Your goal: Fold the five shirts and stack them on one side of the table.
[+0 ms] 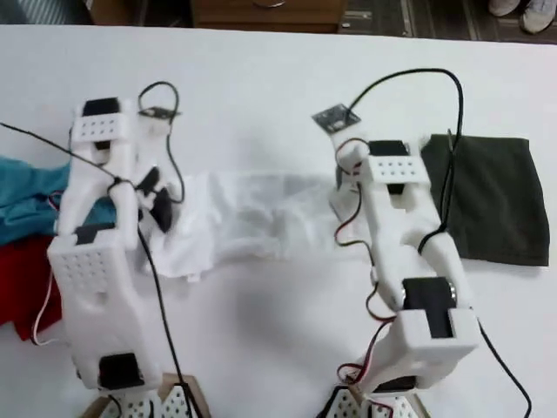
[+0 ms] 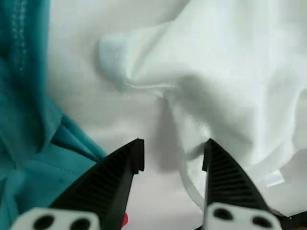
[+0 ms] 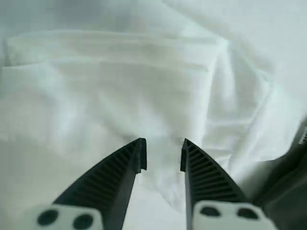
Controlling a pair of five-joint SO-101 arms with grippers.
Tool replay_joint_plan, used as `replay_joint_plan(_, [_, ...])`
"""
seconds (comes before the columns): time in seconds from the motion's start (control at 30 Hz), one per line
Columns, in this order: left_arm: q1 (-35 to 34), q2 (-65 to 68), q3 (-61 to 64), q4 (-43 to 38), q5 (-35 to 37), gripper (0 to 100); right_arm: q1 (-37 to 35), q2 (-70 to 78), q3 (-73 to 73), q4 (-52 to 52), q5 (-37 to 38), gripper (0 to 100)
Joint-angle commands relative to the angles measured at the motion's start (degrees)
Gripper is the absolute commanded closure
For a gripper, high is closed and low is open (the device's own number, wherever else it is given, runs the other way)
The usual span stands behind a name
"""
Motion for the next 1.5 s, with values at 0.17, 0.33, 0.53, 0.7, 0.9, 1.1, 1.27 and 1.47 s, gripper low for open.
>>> replay_joint_plan(0.17, [-3.0, -0.6, 0.2, 0.5, -2.5, 77, 9.2, 5.0, -2.6, -3.9, 13.1, 87.2])
replay_joint_plan(0.33, [-3.0, -0.9, -0.1, 0.5, -2.7, 77, 12.6, 8.4, -2.6, -7.3, 16.4, 87.2])
replay_joint_plan(0.53, [-2.7, -0.9, -0.1, 0.5, -2.7, 77, 11.8, 8.2, -3.4, -8.0, 18.1, 87.2])
replay_joint_plan(0.7, [-1.5, -1.0, 1.5, 0.8, -2.5, 77, 8.0, 3.6, -6.0, -4.4, 17.8, 87.2])
replay_joint_plan(0.9, [3.5, -6.2, 2.1, 0.6, 6.4, 77, 2.9, -8.4, -7.0, 0.0, 17.7, 87.0])
replay_joint_plan(1.1, [8.0, -12.4, 2.6, 0.5, 13.8, 74, 1.5, -15.2, -7.0, 4.0, 17.7, 87.1])
replay_joint_plan(1.27, [6.2, -10.1, 3.7, -1.1, 19.5, 74, 3.8, -18.2, -7.0, 6.7, 18.1, 87.2])
replay_joint_plan(1.47, [2.5, -11.8, 4.8, -8.7, 20.6, 78, 8.8, -22.0, -7.0, 7.4, 18.3, 87.2])
